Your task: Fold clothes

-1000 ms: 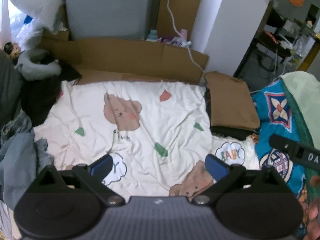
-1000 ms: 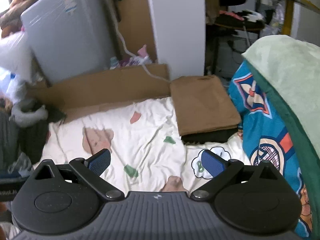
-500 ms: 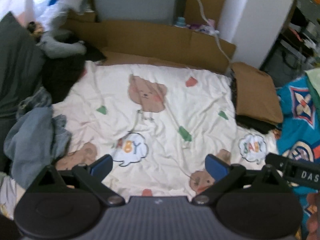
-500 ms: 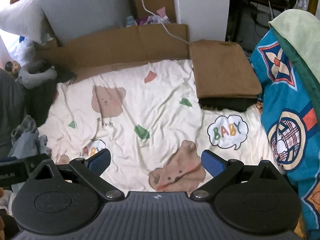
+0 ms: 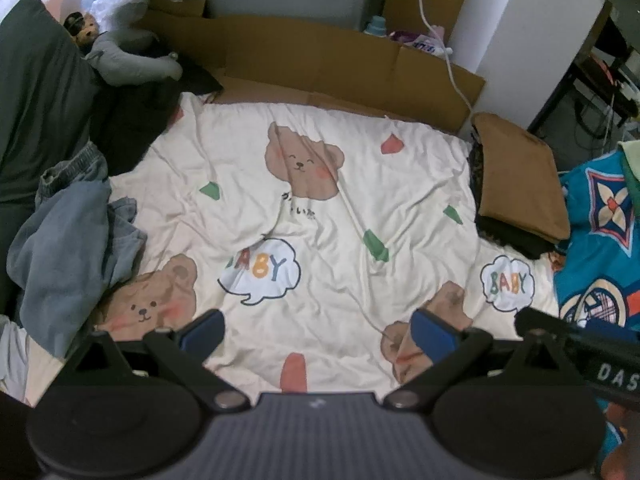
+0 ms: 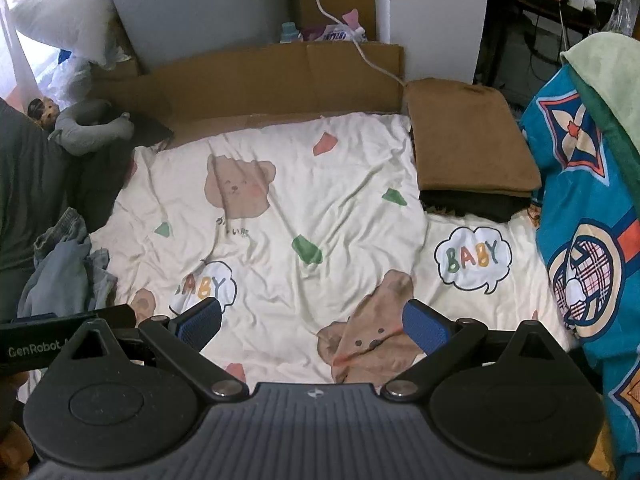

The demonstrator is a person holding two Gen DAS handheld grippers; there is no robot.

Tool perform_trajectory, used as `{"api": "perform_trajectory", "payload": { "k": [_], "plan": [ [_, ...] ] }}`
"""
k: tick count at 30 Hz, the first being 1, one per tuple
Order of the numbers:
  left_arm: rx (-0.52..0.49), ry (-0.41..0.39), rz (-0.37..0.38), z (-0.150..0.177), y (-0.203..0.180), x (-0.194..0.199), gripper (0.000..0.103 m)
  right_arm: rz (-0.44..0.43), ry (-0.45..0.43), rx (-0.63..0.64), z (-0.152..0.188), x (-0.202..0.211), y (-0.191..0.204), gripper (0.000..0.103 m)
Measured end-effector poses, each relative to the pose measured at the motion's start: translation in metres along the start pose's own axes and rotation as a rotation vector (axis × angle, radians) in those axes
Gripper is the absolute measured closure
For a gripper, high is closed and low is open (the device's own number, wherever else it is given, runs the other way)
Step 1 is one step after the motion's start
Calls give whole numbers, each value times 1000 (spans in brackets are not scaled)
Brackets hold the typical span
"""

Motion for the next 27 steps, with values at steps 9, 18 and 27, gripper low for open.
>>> {"api": "perform_trajectory", "payload": {
  "k": [9, 18, 27],
  "plan": [
    [-43, -47, -44, -6, -8, 8, 2, 1, -10, -3, 1, 6, 1, 3],
    [-67, -39, -55, -6, -13, 6, 1, 2, 3, -23, 2, 4, -8, 3],
    [-85, -8, -39, -2, -16, 3, 1, 8, -8, -27, 1, 5, -11, 3]
  ]
}}
Point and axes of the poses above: each gripper's, at about its wrist camera, not at the fingertips, and x roughly against the way its jaws point, y to its left, z to its underside, the point moved 10 cm from there along -x, roughly the way its jaws point, and after that the axes turned 6 degrees about x, right-handed, at the moved point
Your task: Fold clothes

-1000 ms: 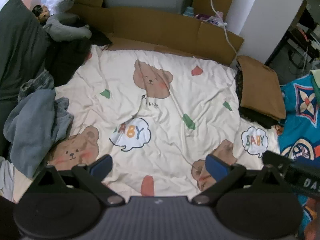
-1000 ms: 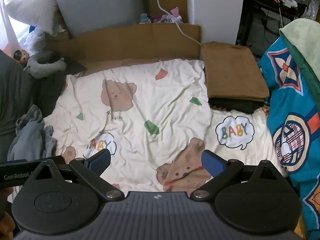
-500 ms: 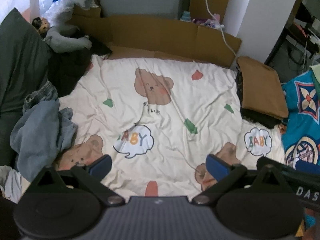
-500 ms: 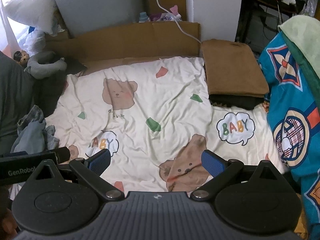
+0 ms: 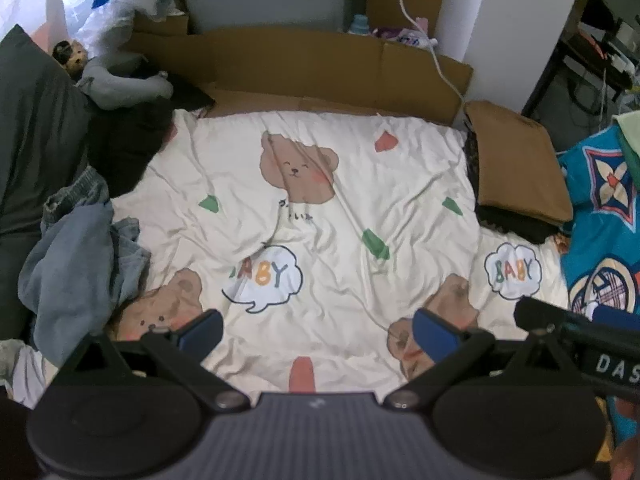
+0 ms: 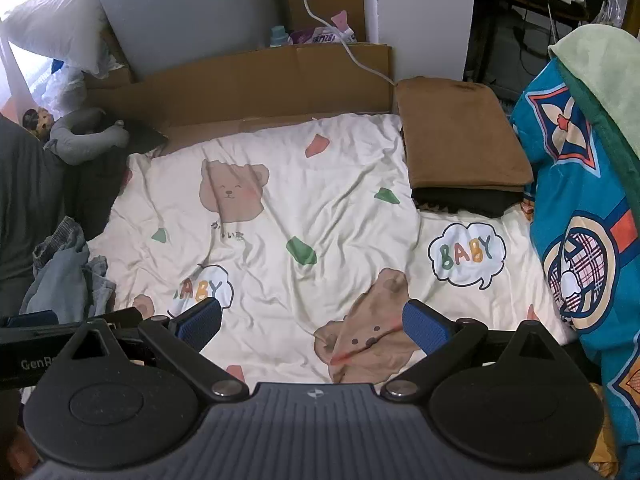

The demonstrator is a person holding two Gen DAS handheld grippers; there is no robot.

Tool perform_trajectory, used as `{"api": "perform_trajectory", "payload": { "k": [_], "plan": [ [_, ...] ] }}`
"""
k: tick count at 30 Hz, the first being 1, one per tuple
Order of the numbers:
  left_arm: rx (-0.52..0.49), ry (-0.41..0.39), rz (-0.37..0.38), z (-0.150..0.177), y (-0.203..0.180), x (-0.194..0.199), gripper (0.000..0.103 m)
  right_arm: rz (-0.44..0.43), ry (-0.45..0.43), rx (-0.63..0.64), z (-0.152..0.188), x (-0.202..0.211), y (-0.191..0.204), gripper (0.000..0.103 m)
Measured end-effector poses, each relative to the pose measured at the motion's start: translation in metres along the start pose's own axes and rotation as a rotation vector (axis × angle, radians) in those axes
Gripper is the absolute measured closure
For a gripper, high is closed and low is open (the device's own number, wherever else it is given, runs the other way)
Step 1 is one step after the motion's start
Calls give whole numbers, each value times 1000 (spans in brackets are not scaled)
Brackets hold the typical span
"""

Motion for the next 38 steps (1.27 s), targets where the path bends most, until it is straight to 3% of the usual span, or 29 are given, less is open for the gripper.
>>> {"api": "perform_trajectory", "payload": {
  "k": [15, 22, 29, 38],
  "plan": [
    [56, 25, -43, -4, 21, -16, 1, 33, 7, 16, -5, -8, -1, 3],
    [98, 66, -55, -2, 40, -24, 1, 34, -17, 73, -14, -10, 16, 3],
    [116, 43, -39, -7, 45, -18, 1, 5, -22, 145, -20, -14, 41, 3],
    [136, 57, -41, -7, 50, -18, 1, -8, -26, 145, -31, -16, 54, 3]
  ]
}}
Point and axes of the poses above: each gripper's, at about its wrist camera, not at the fingertips, and x roughly against the way its jaws point, y to its left, z to its underside, the point moved 10 cm from there along -x, roughly the way its jaws point, and after that the axes turned 6 degrees about x, right-handed, at the moved point
